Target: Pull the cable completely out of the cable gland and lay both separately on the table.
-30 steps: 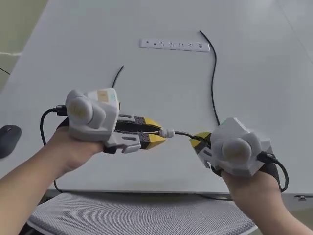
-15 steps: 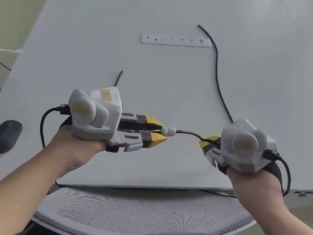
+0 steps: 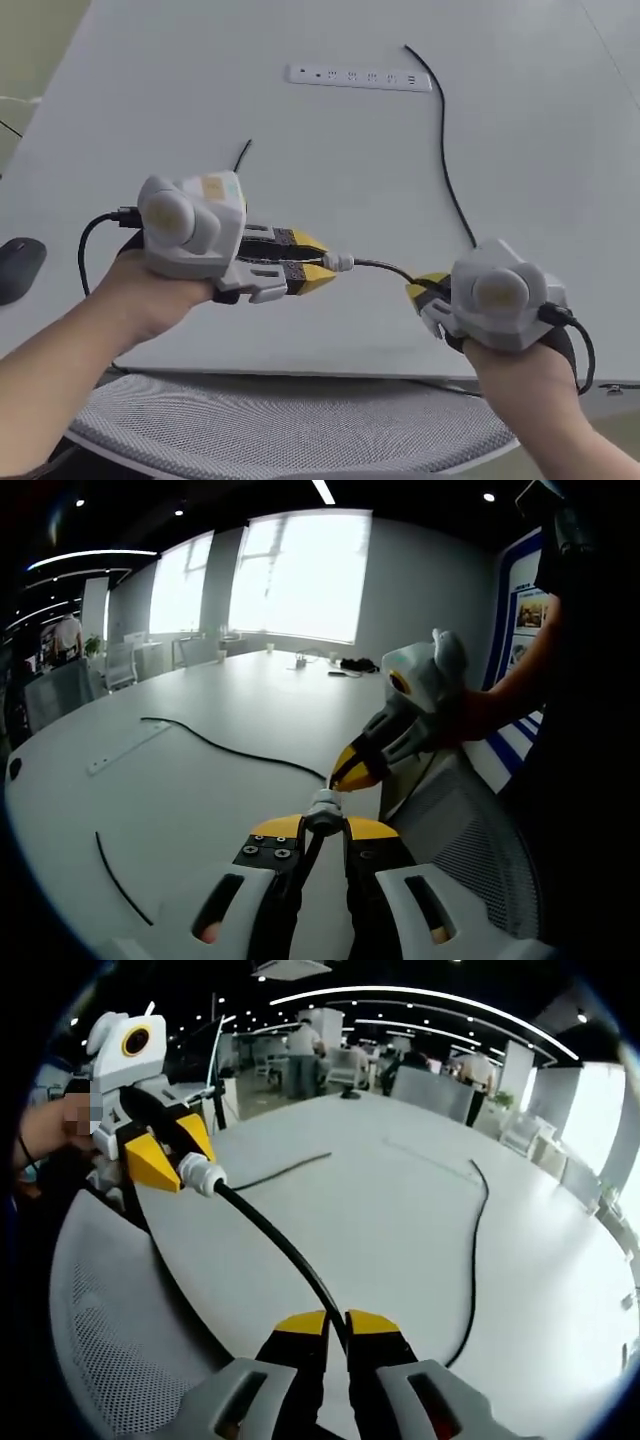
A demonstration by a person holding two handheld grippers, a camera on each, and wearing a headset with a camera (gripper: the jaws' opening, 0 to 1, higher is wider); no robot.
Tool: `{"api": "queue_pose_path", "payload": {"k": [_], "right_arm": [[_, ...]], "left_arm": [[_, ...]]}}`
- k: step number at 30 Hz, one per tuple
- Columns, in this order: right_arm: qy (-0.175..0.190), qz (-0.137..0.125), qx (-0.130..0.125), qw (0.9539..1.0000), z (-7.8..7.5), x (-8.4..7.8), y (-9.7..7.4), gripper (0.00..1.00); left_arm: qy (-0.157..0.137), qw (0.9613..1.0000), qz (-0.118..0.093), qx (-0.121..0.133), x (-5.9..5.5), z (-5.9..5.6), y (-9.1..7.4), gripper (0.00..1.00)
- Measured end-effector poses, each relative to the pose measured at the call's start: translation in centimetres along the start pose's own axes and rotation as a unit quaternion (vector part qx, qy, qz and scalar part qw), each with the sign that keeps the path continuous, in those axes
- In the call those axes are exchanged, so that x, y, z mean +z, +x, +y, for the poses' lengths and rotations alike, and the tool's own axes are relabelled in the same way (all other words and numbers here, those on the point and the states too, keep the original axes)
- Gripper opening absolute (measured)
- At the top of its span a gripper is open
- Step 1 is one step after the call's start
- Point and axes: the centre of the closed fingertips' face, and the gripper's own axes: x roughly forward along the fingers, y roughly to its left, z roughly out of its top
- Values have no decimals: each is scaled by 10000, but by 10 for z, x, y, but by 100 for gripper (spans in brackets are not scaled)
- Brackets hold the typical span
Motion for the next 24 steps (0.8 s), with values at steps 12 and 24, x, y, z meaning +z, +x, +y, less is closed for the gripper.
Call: {"api": "queue_pose_path", "payload": {"k": [12,24], "right_arm": [[-900,-259,209,9954,24,33,-15,14],[-2632,-469,608,9617,60,74,-8,10]], "left_arm": [[-30,10000,4,27,-1,1,-3,15],[-28,10000,9,-37,-1,0,-4,15]]}}
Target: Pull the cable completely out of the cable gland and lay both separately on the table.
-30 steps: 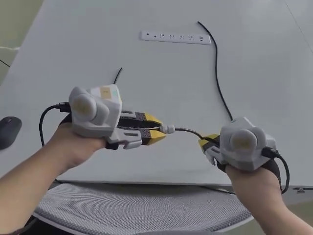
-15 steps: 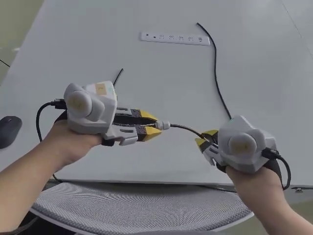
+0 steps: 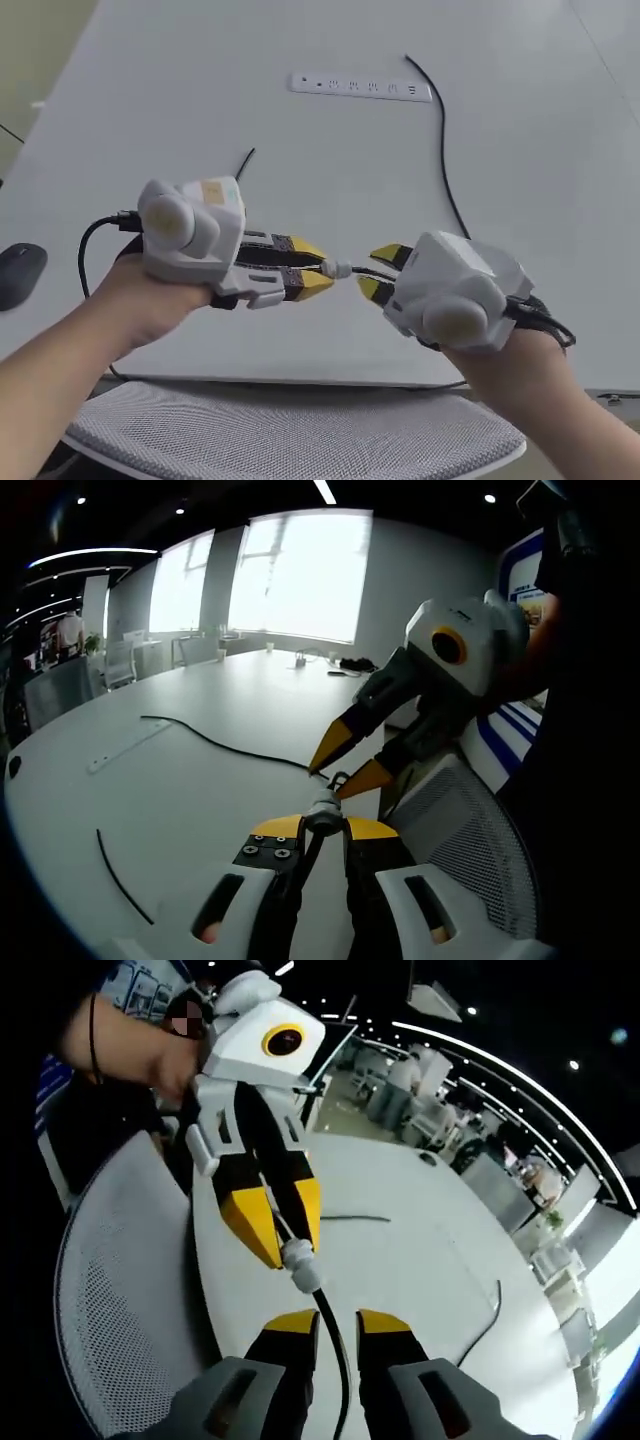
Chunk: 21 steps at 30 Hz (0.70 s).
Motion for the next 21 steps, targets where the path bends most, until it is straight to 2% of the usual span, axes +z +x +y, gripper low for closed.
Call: {"api": "queue_pose_path", "payload": {"k": [5,9,21], "right_arm": [[-188,-78,256,9995,7,5,3,8],[-347,-28,234,9991,7,3,4,2],[154,20,209,9997,3,1,7,0]], "left_arm": [[-8,10000,-7,-23,1,1,0,15],[23,10000,-10,-64,1,1,-1,15],[70,9999,-44,-62,2,5,-1,14]]}}
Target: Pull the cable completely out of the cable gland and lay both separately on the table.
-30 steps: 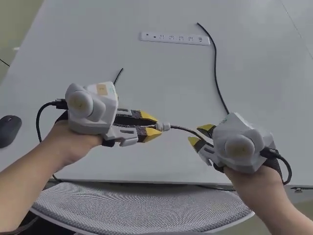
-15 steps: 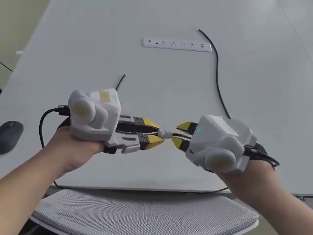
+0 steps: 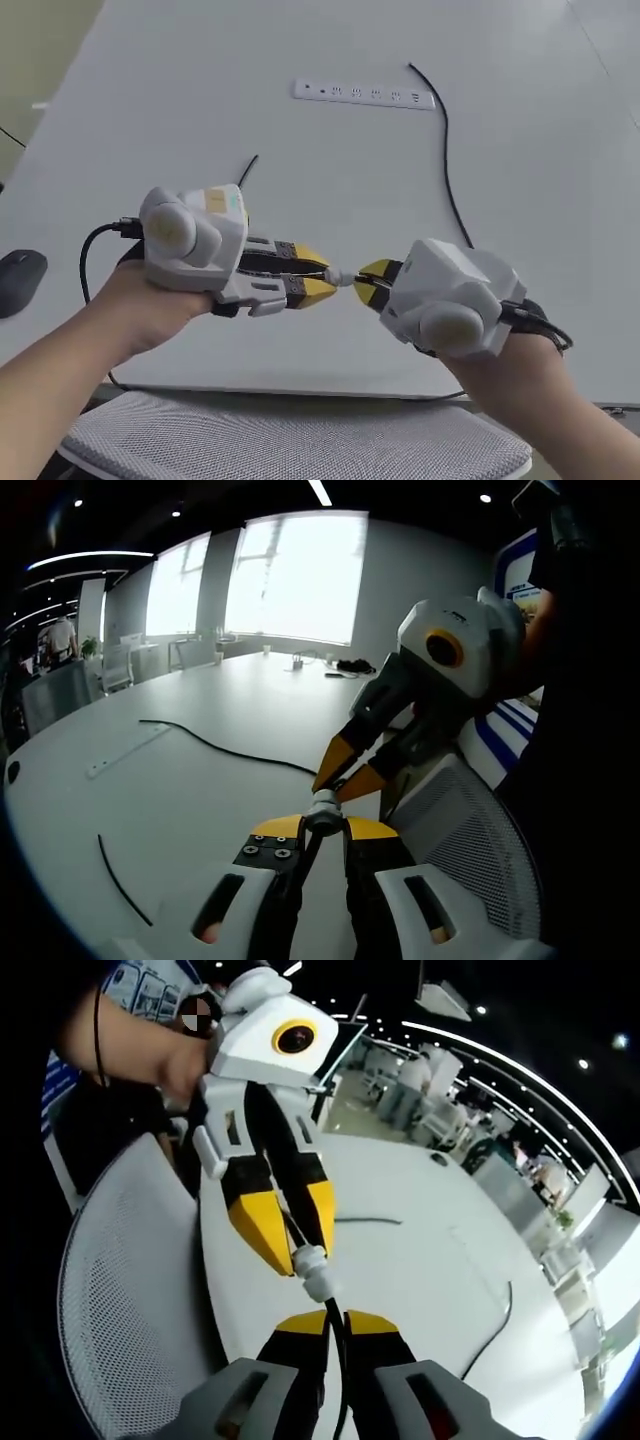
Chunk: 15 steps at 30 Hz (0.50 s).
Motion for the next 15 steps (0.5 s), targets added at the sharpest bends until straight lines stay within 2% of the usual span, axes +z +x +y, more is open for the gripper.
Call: {"api": "queue_pose_path", "payload": {"k": [9,15], "right_arm": [[467,80,-124,9988,-7,-12,1,0],[913,144,-295,9953,-15,-24,0,0]], "left_arm": [[9,10000,-3,10,0,2,-1,14],[-8,10000,-32,11,2,2,-2,14]]}}
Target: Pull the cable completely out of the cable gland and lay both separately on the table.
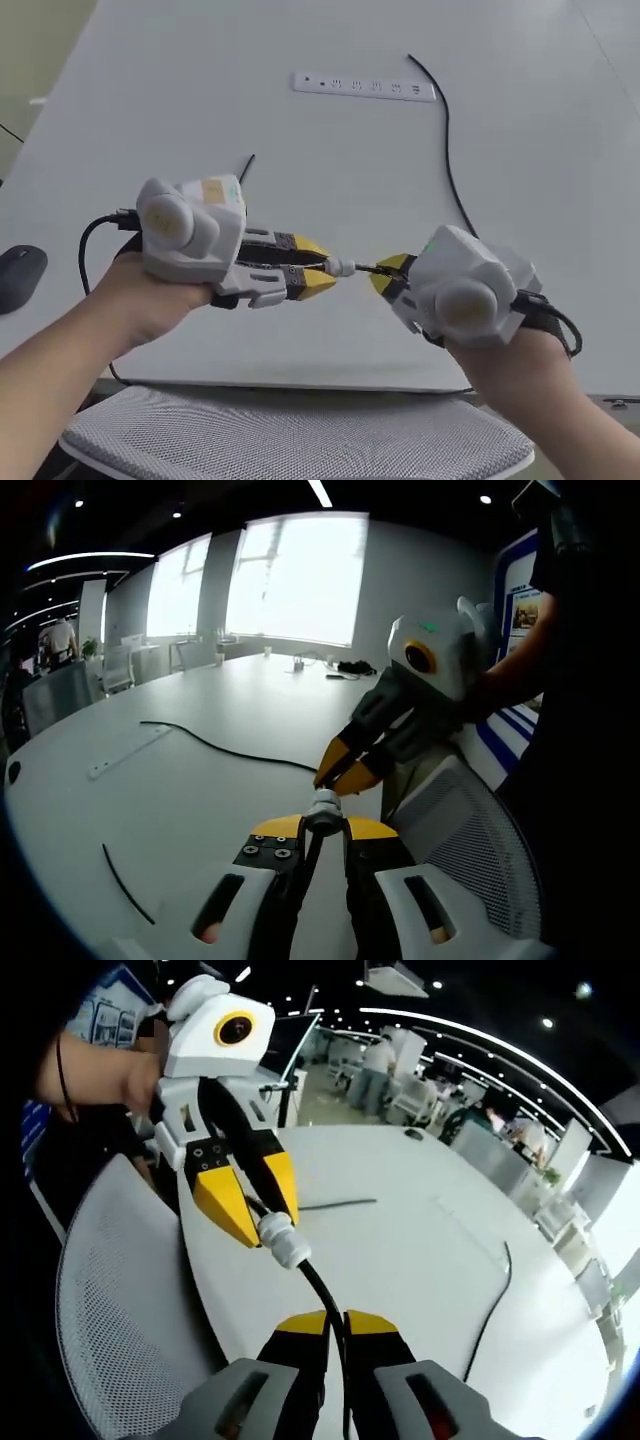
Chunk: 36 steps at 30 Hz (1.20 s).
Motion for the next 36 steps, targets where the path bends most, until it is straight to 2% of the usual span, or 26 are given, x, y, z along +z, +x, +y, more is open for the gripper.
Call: {"api": "queue_pose_path", "payload": {"k": [6,8,10,14,18,22,24,29,36], "right_arm": [[325,146,-118,9993,-9,-16,1,0],[601,141,-152,9980,-12,-21,1,0],[718,227,-202,9970,-14,-28,1,0],[1234,248,-250,9917,-18,-40,2,0],[1398,298,-364,9891,-21,-51,3,0],[1730,395,-502,9829,-22,-63,4,0],[1796,493,-500,9812,-22,-70,7,0],[1830,533,-519,9803,-21,-73,6,0],[1490,563,-460,9862,-17,-70,8,0]], "left_arm": [[22,10000,-15,10,0,0,0,14],[10,10000,-33,4,1,0,0,14],[14,10000,-35,4,2,0,0,14],[4,10000,-46,5,2,0,0,14],[-7,10000,-55,15,2,0,1,14],[24,10000,-28,9,0,0,2,14],[33,10000,-3,15,-2,1,3,14],[-6,10000,22,9,-6,1,3,14],[-65,10000,25,35,-6,4,0,15]]}}
